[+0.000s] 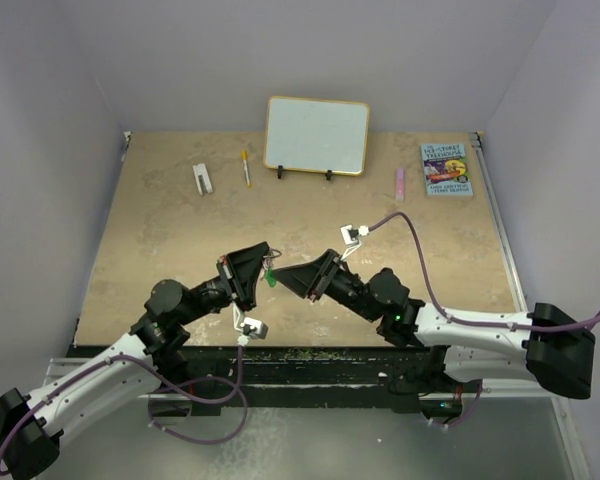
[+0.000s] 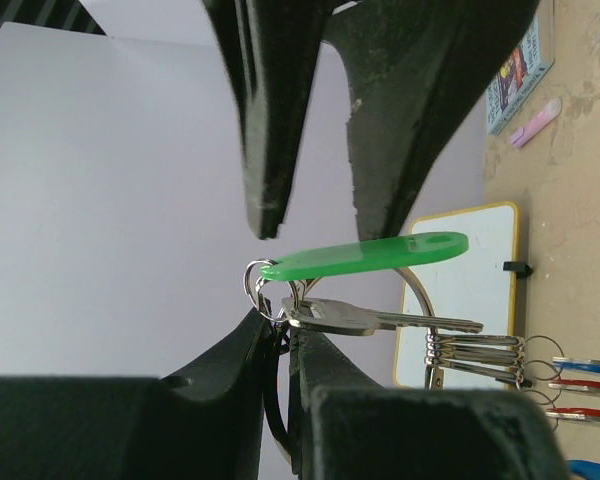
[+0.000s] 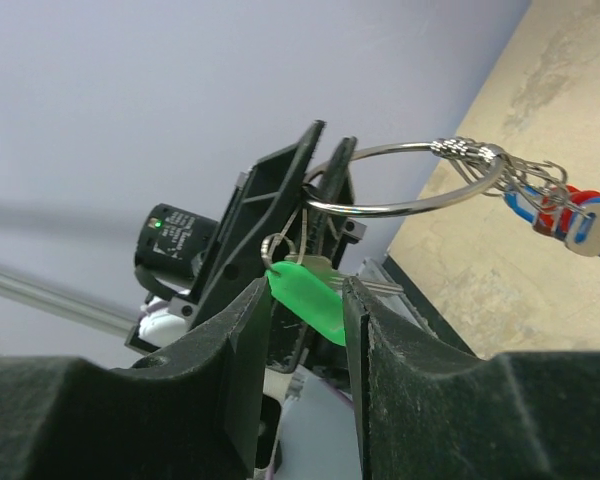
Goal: Put the keys on the keyring
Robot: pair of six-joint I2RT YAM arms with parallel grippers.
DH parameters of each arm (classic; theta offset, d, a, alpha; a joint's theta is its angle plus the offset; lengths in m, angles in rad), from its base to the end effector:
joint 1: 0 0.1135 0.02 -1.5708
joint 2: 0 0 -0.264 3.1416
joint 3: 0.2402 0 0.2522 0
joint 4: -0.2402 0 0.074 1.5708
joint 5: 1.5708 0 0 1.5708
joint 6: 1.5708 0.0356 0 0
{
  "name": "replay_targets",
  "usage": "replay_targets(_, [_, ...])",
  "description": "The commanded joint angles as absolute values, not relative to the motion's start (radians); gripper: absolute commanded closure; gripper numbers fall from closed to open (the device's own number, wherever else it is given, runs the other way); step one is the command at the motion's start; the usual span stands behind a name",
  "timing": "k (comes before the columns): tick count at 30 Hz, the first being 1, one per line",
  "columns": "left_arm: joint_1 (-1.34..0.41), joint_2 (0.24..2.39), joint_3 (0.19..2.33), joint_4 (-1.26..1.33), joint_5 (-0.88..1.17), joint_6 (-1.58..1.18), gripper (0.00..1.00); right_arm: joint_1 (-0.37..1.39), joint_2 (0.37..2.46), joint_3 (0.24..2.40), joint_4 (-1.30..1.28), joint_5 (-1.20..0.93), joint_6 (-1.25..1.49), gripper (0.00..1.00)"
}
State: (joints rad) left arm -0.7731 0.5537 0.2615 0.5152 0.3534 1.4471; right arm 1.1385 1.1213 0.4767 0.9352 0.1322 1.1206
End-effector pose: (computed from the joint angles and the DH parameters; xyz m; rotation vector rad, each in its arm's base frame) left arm 0.1002 -0.1150 0.2630 1.3298 0.3264 0.3281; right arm 0.1056 0.2176 0.2834 0.1218 1.5248 1.8070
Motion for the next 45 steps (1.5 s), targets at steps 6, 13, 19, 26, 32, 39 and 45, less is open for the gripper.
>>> replay_targets(6, [-0.778,0.562,0.263,0.613,0.348,1.429,0.96,1.141,1.102,0.452,1.086,0.077,1.108,0.56])
replay_targets(13, [-0.778,0.527,0.298,0.561,0.371,1.349,0.96,1.14,1.087,0.392,1.119,0.023,1.01,0.51])
replay_targets(19, [-0.781,0.494,0.323,0.503,0.401,1.299,0.95,1.139,1.069,0.387,1.173,-0.007,0.938,0.51])
replay_targets(26, [-0.784,0.49,0.321,0.496,0.419,1.288,0.96,1.131,1.117,0.429,1.186,-0.069,0.958,0.51])
replay_targets(32, [-0.785,0.495,0.316,0.513,0.429,1.287,0.96,1.127,1.198,0.486,1.213,-0.168,0.993,0.53])
replay_targets(39, [-0.787,0.488,0.312,0.517,0.431,1.289,0.96,1.125,1.205,0.503,1.206,-0.18,1.004,0.55])
replay_targets(45, [-0.787,0.479,0.308,0.505,0.428,1.295,0.96,1.122,1.167,0.493,1.162,-0.155,1.006,0.63])
